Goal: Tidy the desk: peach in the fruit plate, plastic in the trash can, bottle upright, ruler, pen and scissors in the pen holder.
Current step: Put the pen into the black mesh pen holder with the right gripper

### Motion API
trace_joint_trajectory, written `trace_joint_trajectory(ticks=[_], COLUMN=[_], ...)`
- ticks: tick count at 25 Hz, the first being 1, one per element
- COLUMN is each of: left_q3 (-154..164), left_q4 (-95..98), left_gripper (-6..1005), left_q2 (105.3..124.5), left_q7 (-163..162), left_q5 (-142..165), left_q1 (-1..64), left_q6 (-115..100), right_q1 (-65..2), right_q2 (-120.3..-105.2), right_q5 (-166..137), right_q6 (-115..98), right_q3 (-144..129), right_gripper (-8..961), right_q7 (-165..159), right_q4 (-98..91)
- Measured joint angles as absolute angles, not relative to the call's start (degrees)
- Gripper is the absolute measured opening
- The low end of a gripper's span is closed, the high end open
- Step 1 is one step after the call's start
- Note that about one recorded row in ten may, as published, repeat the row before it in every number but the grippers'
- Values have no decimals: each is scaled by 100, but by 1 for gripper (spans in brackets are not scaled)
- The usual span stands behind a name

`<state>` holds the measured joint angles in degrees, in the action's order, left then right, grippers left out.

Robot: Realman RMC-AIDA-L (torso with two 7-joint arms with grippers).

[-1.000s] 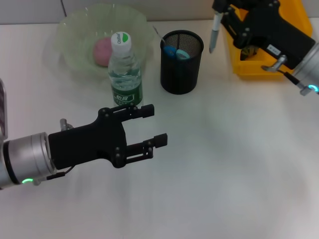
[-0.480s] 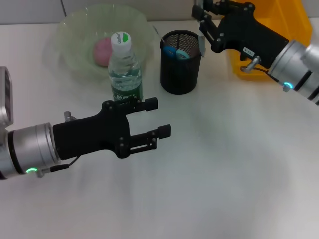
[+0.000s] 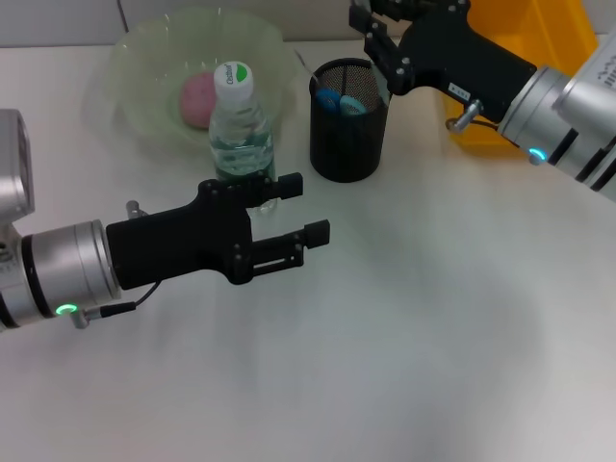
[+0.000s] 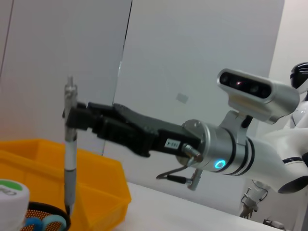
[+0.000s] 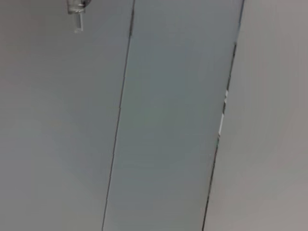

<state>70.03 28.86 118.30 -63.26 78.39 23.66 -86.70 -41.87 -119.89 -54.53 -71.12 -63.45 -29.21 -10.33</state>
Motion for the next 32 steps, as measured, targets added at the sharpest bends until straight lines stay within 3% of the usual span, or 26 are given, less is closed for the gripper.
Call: trace_joint_trajectory(ticks=[32], left_q3=[6855], left_q4=[2928], left_gripper=[698], left_q2=[11822], left_q7=[-6610], left_q5=[7865], left_q1=[2506], left_q6=[-8433], right_q1=[-4563], right_q2=[-11988], right_q5=[-5444], right_q6=[-6392], right_q3=[-6354], right_gripper=[196], right_q7=[-2986], right_q4=[-843])
